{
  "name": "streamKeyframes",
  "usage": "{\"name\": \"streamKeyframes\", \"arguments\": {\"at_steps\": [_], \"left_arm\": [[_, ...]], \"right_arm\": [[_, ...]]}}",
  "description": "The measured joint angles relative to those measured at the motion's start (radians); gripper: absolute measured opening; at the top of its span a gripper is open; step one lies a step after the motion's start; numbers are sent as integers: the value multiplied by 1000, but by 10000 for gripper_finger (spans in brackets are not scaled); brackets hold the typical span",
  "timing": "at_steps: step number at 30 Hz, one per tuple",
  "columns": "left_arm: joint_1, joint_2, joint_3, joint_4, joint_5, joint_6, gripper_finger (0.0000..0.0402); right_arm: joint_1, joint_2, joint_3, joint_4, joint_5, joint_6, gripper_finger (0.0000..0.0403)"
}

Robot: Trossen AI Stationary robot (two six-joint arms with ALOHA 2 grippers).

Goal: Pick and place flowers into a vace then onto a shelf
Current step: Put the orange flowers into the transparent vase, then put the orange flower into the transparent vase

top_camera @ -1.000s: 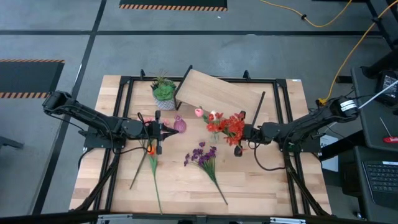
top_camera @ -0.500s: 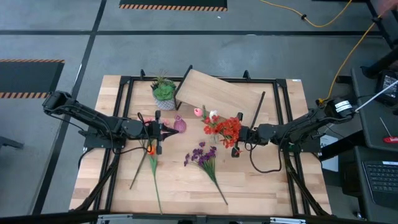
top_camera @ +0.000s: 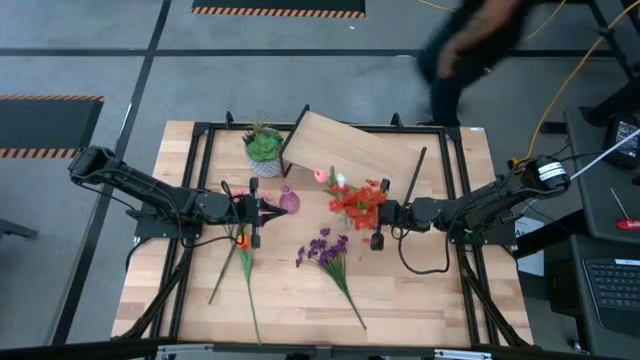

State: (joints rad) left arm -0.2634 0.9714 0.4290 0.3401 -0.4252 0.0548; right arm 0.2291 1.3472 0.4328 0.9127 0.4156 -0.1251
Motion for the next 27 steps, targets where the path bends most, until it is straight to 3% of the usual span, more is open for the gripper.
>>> {"name": "streamKeyframes", "arguments": {"at_steps": [11, 19, 27], "left_arm": [[0, 0, 0, 0, 0, 0, 4], [0, 0, 0, -4, 0, -8, 1], [0, 0, 0, -5, 0, -10, 4]], "right_arm": [[0, -26, 0, -30, 9, 21, 162], [0, -131, 1, -284, 9, 115, 171], [1, -246, 1, -430, 10, 121, 171]]}}
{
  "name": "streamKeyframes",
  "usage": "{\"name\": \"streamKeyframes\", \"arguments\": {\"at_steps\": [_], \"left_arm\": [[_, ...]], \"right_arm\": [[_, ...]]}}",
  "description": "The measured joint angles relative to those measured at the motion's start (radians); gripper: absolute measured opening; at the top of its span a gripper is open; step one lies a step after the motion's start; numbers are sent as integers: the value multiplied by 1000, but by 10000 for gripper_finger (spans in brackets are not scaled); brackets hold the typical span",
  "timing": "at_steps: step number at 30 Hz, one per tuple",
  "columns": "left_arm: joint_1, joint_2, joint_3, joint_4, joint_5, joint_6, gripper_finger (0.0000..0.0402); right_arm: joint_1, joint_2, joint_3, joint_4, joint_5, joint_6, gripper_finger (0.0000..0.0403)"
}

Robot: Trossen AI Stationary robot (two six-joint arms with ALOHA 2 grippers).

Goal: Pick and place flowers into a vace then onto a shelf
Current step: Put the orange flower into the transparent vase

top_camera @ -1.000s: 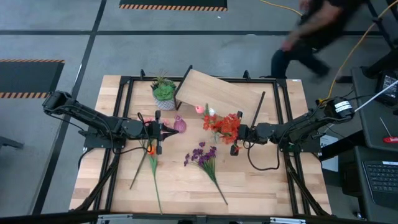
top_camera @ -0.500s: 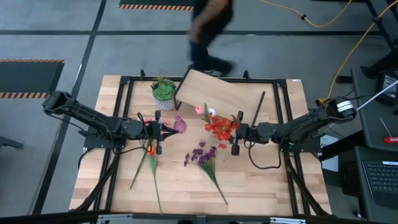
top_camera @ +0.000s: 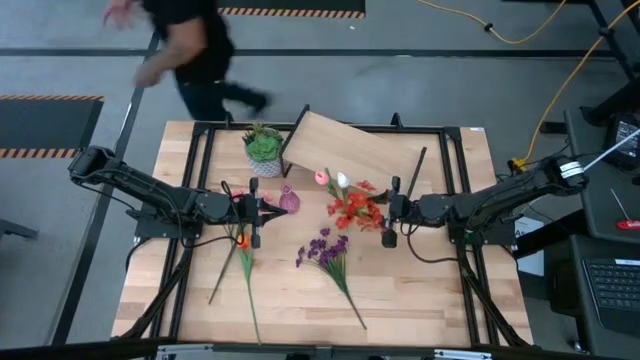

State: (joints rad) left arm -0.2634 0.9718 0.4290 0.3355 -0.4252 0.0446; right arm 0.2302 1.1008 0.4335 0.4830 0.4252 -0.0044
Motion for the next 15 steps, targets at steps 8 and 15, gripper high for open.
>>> {"name": "streamKeyframes", "arguments": {"at_steps": [8, 15], "left_arm": [[0, 0, 0, -3, 0, -5, 5], [0, 0, 0, -3, 0, -5, 2]], "right_arm": [[0, -113, 0, -176, 0, 31, 171], [0, -191, 0, -285, -46, 53, 171]]}}
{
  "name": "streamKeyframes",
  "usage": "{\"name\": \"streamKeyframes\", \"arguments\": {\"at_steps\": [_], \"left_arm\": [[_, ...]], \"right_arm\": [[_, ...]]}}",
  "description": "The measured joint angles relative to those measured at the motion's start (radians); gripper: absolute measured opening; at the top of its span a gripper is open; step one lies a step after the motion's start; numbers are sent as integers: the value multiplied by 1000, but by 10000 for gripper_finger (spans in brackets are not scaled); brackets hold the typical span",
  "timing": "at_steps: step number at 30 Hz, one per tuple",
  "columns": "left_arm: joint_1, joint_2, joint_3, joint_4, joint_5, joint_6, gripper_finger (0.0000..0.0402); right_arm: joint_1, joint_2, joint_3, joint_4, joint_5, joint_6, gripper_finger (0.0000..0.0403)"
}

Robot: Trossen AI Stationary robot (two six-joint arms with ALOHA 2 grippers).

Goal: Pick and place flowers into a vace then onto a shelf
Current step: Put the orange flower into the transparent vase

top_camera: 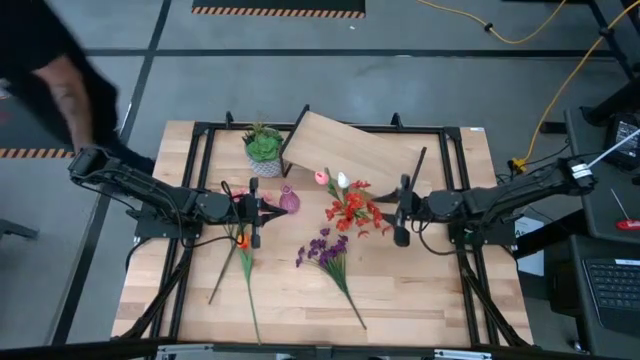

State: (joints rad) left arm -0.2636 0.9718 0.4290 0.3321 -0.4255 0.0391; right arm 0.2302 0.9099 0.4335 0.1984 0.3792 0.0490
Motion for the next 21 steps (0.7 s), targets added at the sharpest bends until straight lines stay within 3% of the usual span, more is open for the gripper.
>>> {"name": "streamKeyframes", "arguments": {"at_steps": [6, 11, 18, 21], "left_arm": [[0, 0, 0, 0, 0, 0, 5], [0, 0, 0, -22, 0, 15, 7], [-16, 25, 0, -60, -51, -58, 2], [-51, 71, 14, -74, -80, -77, 2]], "right_arm": [[1, -30, 0, -33, -220, -52, 155], [0, -31, 0, -52, -231, -84, 115], [2, -37, 0, -49, -278, -239, 12], [2, -40, 0, -38, -324, -260, 10]]}}
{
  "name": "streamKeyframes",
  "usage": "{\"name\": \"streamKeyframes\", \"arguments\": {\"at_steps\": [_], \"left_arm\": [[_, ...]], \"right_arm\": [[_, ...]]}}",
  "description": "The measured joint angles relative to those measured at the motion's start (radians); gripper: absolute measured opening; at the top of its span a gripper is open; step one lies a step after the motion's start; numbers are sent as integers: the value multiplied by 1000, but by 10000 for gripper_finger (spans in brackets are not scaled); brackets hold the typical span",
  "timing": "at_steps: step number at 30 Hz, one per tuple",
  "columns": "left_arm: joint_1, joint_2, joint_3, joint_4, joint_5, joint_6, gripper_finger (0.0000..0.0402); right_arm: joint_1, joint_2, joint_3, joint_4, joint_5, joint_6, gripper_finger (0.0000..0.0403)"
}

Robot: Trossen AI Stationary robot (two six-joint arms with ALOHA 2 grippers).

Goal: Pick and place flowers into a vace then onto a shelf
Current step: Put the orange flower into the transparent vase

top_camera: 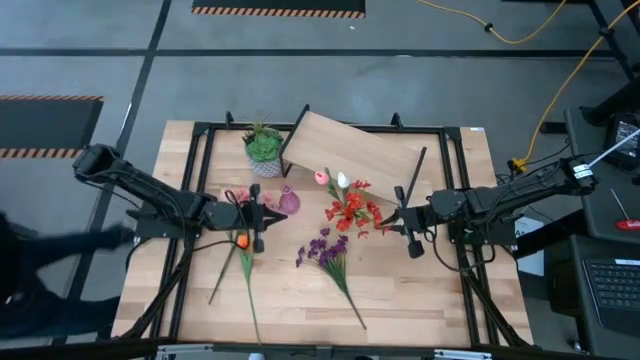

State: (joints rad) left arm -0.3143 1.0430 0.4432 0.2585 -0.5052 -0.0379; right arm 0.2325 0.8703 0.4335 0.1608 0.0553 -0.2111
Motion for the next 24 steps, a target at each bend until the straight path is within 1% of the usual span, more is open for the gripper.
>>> {"name": "streamKeyframes", "arguments": {"at_steps": [4, 7, 10, 16, 18, 19, 22, 24], "left_arm": [[-51, 73, 79, -60, -70, -31, 2], [-81, 123, 155, -157, -120, -77, 2], [-105, 167, 235, -297, -156, -191, 2], [-162, 270, 396, -597, -188, -477, 2], [-179, 307, 445, -671, -184, -585, 2], [-188, 327, 469, -702, -176, -633, 2], [-219, 393, 538, -796, -136, -747, 2], [-237, 441, 596, -880, -87, -840, 2]], "right_arm": [[0, -1, 0, 2, -25, 41, 3], [6, 3, 0, 4, -26, 77, 5], [25, 4, 0, 8, -26, 84, 2], [94, 5, 0, 10, -24, 138, 2], [124, 14, 0, 13, -15, 162, 2], [142, 21, 0, 15, 6, 177, 2], [197, 57, 0, 16, 110, 212, 2], [229, 88, 0, 16, 155, 234, 2]]}}
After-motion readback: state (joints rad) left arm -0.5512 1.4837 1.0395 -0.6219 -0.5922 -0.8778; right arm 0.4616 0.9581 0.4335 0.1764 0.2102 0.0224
